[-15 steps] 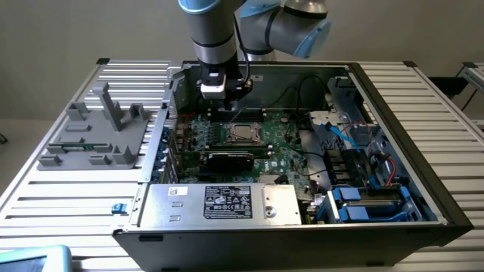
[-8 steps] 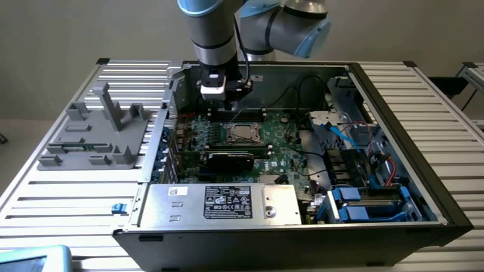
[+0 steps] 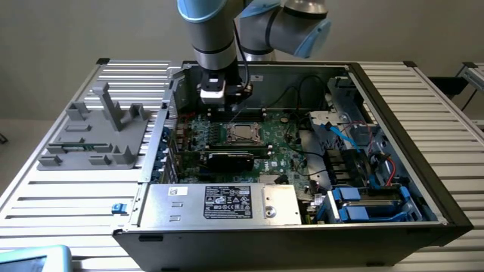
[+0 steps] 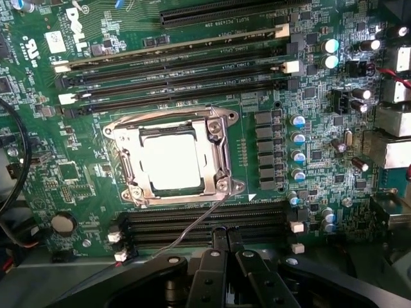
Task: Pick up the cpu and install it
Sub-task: 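Install the first cpu locking lever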
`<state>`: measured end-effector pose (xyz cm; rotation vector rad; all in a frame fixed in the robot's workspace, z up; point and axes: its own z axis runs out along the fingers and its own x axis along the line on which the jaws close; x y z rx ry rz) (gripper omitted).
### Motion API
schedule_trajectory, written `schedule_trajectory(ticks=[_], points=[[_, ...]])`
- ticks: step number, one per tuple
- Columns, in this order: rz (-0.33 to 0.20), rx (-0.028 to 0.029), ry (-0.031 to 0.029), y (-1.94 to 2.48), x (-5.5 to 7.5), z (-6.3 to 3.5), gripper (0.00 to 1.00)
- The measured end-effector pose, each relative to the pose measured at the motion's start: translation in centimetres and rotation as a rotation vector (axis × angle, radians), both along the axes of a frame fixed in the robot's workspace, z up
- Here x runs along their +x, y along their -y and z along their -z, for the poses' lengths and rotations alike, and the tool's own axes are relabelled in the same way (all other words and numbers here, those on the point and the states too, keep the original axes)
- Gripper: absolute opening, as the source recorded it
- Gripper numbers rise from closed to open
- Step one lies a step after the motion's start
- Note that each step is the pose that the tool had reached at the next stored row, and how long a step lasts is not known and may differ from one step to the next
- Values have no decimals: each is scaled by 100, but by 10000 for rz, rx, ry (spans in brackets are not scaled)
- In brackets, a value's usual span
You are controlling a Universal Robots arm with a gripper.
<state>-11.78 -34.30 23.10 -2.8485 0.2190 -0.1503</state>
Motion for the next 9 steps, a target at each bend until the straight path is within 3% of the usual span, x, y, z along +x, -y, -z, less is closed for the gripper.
schedule_trajectory(ticks=[7,9], points=[[295,38,0,0,-2,127,12],[335,81,0,-1,-2,153,12]])
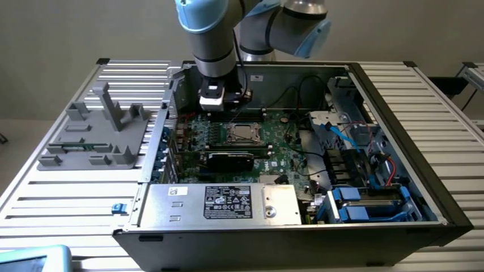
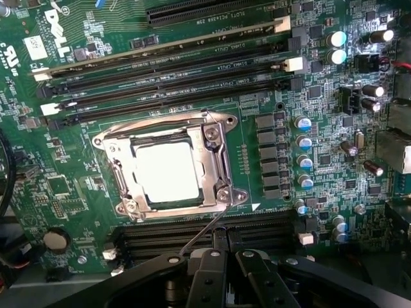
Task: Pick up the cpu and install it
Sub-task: 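Install the first cpu locking lever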
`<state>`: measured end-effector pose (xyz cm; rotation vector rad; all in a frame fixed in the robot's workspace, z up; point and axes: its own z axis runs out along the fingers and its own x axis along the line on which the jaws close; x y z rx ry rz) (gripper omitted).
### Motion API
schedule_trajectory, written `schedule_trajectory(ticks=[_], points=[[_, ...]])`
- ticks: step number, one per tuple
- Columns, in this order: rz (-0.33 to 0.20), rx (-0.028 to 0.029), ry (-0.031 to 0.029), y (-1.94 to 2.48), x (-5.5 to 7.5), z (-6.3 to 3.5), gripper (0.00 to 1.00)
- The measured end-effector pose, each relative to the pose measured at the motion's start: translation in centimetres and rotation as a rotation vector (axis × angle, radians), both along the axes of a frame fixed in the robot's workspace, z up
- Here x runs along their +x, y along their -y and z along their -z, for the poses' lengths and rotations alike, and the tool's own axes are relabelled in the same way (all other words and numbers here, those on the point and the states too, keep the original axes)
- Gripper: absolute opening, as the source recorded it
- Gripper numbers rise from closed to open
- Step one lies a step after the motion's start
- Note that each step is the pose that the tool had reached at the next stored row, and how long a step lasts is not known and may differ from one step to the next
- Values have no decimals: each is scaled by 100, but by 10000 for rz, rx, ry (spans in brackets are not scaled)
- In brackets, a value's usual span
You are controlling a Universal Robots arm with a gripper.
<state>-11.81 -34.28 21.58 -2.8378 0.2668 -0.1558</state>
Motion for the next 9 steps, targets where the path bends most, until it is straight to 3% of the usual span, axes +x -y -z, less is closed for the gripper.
schedule_trajectory(ticks=[3,9], points=[[53,72,0,-7,-2,28,12],[171,148,0,-26,-4,82,12]])
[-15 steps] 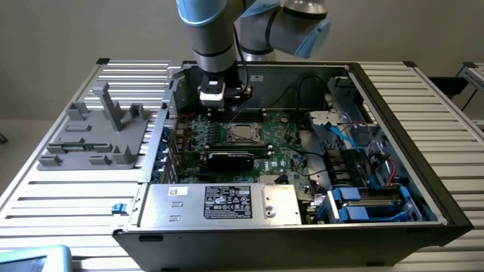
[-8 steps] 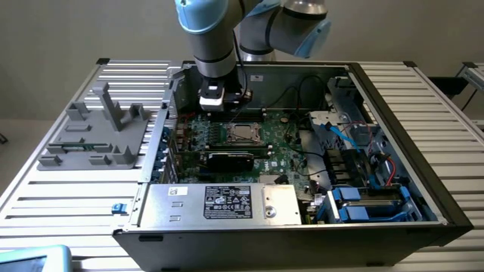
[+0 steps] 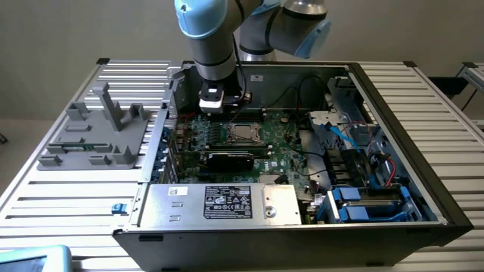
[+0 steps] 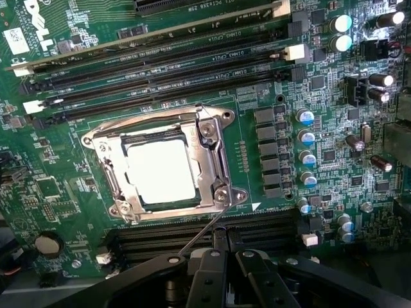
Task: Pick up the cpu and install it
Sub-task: 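Install the first cpu locking lever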
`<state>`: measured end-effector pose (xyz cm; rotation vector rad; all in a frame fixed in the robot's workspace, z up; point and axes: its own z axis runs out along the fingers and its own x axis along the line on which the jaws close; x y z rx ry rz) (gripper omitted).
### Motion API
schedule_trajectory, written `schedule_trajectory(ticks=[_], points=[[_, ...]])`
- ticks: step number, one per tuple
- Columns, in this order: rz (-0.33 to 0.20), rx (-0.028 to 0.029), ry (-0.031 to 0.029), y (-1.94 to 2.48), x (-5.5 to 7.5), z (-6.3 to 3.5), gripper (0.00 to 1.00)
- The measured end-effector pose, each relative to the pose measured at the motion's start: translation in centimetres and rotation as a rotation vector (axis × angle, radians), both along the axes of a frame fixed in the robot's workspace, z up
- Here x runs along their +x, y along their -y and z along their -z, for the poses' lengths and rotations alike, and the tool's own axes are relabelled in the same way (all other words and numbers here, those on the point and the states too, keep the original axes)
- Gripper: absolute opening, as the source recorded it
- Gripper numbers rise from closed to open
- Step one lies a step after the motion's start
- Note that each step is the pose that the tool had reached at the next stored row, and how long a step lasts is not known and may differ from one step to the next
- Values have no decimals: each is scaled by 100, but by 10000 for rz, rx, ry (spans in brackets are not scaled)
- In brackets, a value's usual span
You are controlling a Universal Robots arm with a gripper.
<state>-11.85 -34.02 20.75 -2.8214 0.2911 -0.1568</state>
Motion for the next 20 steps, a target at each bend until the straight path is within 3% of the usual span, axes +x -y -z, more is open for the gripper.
schedule_trajectory(ticks=[16,20], points=[[285,6,9,-2,-30,-1,12],[286,15,149,0,-45,-1,12]])
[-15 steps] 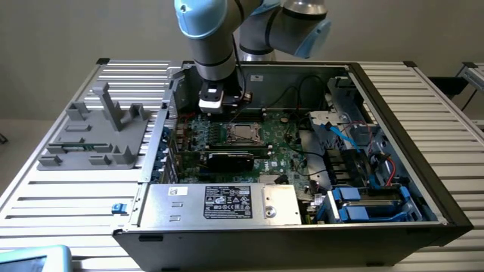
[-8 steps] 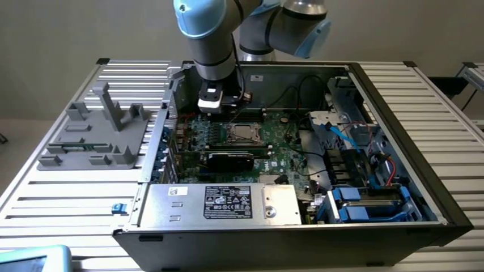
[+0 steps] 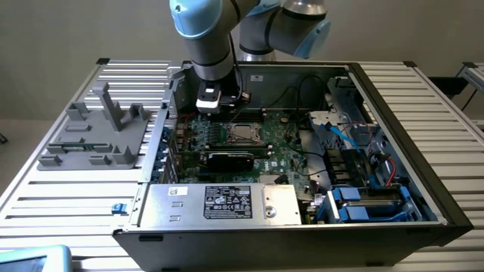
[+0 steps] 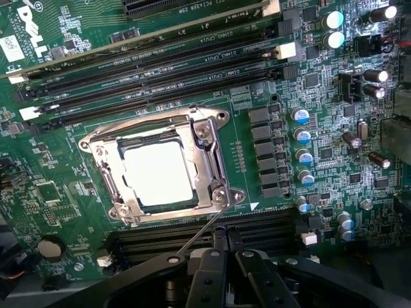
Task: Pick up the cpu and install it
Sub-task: 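Install the first cpu locking lever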
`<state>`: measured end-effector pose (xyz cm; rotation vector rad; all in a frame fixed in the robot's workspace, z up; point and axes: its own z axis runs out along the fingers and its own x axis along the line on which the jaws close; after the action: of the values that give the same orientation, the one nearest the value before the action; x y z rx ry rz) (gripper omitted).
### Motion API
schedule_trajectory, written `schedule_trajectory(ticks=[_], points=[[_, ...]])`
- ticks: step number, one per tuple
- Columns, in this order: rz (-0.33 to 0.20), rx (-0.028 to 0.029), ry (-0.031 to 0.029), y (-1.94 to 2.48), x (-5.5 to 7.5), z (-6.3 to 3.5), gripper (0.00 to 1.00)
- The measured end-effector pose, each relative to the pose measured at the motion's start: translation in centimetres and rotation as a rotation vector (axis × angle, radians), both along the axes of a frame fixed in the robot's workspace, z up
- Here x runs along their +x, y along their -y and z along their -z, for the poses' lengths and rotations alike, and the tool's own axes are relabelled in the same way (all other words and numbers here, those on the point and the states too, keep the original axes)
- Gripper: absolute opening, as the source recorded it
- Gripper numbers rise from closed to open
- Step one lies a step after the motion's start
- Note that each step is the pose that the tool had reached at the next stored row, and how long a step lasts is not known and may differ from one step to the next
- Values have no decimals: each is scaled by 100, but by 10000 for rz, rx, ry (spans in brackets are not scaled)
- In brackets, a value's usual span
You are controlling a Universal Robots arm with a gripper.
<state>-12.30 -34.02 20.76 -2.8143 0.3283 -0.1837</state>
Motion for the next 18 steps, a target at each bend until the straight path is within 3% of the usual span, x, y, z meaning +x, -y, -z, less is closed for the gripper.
schedule_trajectory(ticks=[9,14,18], points=[[16,79,75,38,-25,8,12],[26,373,136,62,-26,29,12],[52,431,170,68,-26,44,12]])
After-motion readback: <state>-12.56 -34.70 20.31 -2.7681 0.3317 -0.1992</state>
